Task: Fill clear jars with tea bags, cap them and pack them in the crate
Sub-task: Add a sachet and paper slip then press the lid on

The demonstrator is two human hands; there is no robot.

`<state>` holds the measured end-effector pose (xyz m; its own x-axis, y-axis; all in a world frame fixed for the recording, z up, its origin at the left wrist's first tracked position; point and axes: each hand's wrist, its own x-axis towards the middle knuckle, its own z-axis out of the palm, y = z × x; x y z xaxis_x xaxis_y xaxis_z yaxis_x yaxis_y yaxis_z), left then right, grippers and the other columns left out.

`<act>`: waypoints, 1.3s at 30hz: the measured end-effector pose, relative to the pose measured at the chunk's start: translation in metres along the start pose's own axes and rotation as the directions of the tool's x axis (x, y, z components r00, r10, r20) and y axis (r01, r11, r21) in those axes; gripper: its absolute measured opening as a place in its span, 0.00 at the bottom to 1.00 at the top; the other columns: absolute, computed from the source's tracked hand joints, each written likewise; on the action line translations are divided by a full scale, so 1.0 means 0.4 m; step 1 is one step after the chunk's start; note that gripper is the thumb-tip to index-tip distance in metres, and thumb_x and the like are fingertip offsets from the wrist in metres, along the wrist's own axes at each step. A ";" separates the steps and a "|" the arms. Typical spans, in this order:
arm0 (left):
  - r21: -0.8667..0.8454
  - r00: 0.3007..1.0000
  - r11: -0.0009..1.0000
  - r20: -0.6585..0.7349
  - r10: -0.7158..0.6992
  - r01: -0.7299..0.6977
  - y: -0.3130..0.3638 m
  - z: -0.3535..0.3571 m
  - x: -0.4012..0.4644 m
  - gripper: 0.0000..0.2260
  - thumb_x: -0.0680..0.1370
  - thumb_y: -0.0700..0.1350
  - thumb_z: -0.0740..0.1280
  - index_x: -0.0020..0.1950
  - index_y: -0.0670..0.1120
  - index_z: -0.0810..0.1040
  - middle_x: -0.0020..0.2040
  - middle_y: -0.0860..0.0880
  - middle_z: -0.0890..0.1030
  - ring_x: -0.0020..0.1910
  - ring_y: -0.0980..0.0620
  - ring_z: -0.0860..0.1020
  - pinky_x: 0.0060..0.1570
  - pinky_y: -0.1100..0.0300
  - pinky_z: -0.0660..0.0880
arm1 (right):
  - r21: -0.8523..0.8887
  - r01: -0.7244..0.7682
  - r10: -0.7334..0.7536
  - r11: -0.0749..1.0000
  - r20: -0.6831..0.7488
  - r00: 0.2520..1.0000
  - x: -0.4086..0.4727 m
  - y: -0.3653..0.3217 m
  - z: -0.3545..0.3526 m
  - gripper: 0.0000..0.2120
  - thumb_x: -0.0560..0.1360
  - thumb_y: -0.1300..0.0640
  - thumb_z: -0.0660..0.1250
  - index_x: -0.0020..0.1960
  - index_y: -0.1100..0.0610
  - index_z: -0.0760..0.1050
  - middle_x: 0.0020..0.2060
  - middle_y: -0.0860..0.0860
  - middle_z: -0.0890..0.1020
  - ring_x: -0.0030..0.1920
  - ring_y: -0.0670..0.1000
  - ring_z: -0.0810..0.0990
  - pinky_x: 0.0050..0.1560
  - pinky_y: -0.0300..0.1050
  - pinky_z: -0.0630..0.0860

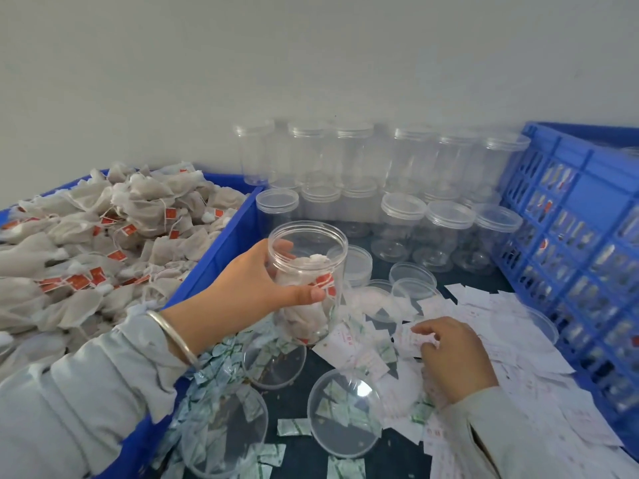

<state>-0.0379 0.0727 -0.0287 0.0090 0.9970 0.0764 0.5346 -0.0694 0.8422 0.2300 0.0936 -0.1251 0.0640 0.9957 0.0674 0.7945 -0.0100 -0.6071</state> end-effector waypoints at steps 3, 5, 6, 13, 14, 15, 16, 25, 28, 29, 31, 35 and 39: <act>-0.005 1.000 1.000 -0.020 -0.012 0.012 0.000 -0.001 0.003 0.44 0.49 0.67 0.73 0.62 0.58 0.67 0.55 0.62 0.76 0.54 0.64 0.74 0.51 0.67 0.67 | -0.097 -0.039 0.049 0.995 0.102 0.994 0.006 0.016 -0.006 0.21 0.72 0.67 0.62 0.62 0.53 0.77 0.60 0.51 0.78 0.63 0.53 0.72 0.63 0.44 0.68; -0.002 1.000 1.000 -0.015 -0.022 0.022 -0.001 0.000 0.004 0.44 0.48 0.67 0.73 0.62 0.59 0.66 0.55 0.62 0.76 0.54 0.63 0.74 0.52 0.65 0.67 | -0.129 -0.054 0.076 0.990 0.171 0.982 0.006 0.022 -0.004 0.23 0.73 0.64 0.64 0.66 0.52 0.74 0.63 0.51 0.77 0.66 0.53 0.71 0.66 0.46 0.68; 0.002 1.000 1.000 -0.010 -0.025 0.025 -0.001 0.001 0.004 0.44 0.48 0.67 0.73 0.62 0.59 0.66 0.55 0.63 0.76 0.54 0.64 0.74 0.53 0.65 0.67 | -0.131 -0.055 0.078 0.990 0.173 0.982 0.006 0.022 -0.003 0.23 0.74 0.63 0.65 0.67 0.51 0.73 0.64 0.52 0.76 0.66 0.53 0.71 0.66 0.47 0.68; 0.014 1.000 1.000 0.010 -0.024 0.024 -0.005 0.004 0.005 0.44 0.50 0.66 0.74 0.64 0.58 0.67 0.55 0.63 0.76 0.55 0.61 0.75 0.53 0.65 0.68 | -0.143 -0.056 0.069 0.988 0.088 0.994 0.004 0.014 -0.004 0.18 0.74 0.57 0.68 0.64 0.52 0.76 0.59 0.48 0.80 0.61 0.52 0.75 0.61 0.46 0.72; 0.017 1.000 1.000 0.012 -0.023 0.023 -0.005 0.004 0.004 0.45 0.50 0.66 0.74 0.65 0.58 0.67 0.55 0.62 0.76 0.56 0.60 0.75 0.54 0.65 0.67 | -0.128 -0.058 0.069 0.990 0.080 0.994 0.003 0.012 -0.004 0.17 0.73 0.56 0.70 0.62 0.53 0.77 0.57 0.48 0.81 0.58 0.52 0.77 0.59 0.47 0.73; 0.019 1.000 1.000 0.013 -0.021 0.021 -0.006 0.003 0.003 0.45 0.50 0.66 0.74 0.66 0.57 0.67 0.56 0.62 0.76 0.56 0.60 0.75 0.54 0.64 0.68 | -0.110 -0.056 0.064 0.992 0.071 0.995 0.001 0.011 -0.003 0.16 0.72 0.54 0.71 0.59 0.54 0.79 0.54 0.48 0.82 0.56 0.51 0.78 0.56 0.47 0.74; 0.021 1.000 1.000 0.014 -0.020 0.019 -0.005 0.003 0.002 0.46 0.50 0.66 0.73 0.66 0.57 0.67 0.56 0.61 0.76 0.56 0.59 0.75 0.55 0.64 0.68 | -0.108 -0.052 0.060 0.993 0.068 0.996 0.001 0.011 -0.002 0.15 0.71 0.53 0.72 0.56 0.55 0.80 0.53 0.48 0.82 0.54 0.51 0.78 0.54 0.47 0.75; 0.033 1.000 0.999 0.016 -0.019 0.018 -0.005 0.000 0.000 0.48 0.50 0.68 0.73 0.67 0.56 0.66 0.58 0.61 0.76 0.57 0.59 0.75 0.55 0.64 0.67 | -0.092 -0.033 0.028 0.995 -0.050 0.998 0.010 0.026 0.004 0.13 0.80 0.55 0.60 0.42 0.50 0.81 0.37 0.52 0.81 0.40 0.53 0.75 0.43 0.45 0.73; 0.040 1.000 0.999 0.024 -0.015 0.014 -0.006 0.001 0.000 0.49 0.49 0.69 0.73 0.69 0.56 0.66 0.58 0.61 0.75 0.56 0.60 0.74 0.54 0.65 0.67 | 0.046 -0.007 0.018 0.999 -0.224 0.975 0.009 0.017 -0.010 0.11 0.79 0.57 0.61 0.49 0.58 0.82 0.41 0.52 0.82 0.40 0.51 0.72 0.41 0.41 0.69; 0.045 1.000 0.999 0.029 -0.013 0.012 -0.006 0.001 0.000 0.49 0.49 0.69 0.73 0.69 0.56 0.66 0.57 0.62 0.75 0.55 0.61 0.74 0.52 0.66 0.67 | 0.099 0.007 0.021 0.995 -0.279 0.960 0.005 0.011 -0.017 0.11 0.79 0.57 0.62 0.50 0.59 0.82 0.41 0.52 0.81 0.39 0.49 0.72 0.39 0.39 0.68; 0.049 0.999 0.999 0.039 -0.007 0.005 -0.004 0.002 0.000 0.48 0.49 0.69 0.73 0.67 0.58 0.66 0.55 0.64 0.74 0.53 0.64 0.74 0.48 0.70 0.66 | 0.187 0.044 0.027 0.981 -0.364 0.931 -0.003 -0.007 -0.031 0.11 0.79 0.57 0.62 0.49 0.59 0.82 0.42 0.53 0.83 0.38 0.48 0.73 0.37 0.33 0.64; 0.064 0.998 0.998 0.061 0.012 -0.016 -0.001 0.004 -0.003 0.42 0.50 0.68 0.73 0.62 0.61 0.66 0.53 0.67 0.73 0.51 0.69 0.72 0.43 0.74 0.66 | 0.263 0.329 -0.139 0.907 -0.550 0.823 -0.033 -0.114 -0.076 0.09 0.78 0.55 0.62 0.43 0.54 0.80 0.40 0.50 0.82 0.39 0.41 0.76 0.38 0.25 0.68; 0.101 0.996 0.994 0.089 0.029 -0.038 0.002 0.004 -0.005 0.39 0.50 0.68 0.73 0.58 0.63 0.64 0.52 0.67 0.73 0.50 0.70 0.72 0.42 0.75 0.67 | 0.124 0.610 -0.396 0.783 -0.656 0.642 -0.046 -0.249 -0.104 0.09 0.76 0.57 0.65 0.51 0.60 0.82 0.42 0.46 0.81 0.42 0.48 0.78 0.45 0.28 0.72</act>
<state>-0.0362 0.0709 -0.0291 0.0997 0.9936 0.0526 0.6166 -0.1032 0.7805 0.1747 0.0724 -0.0331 0.1224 0.5825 0.8036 0.5860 0.6110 -0.5322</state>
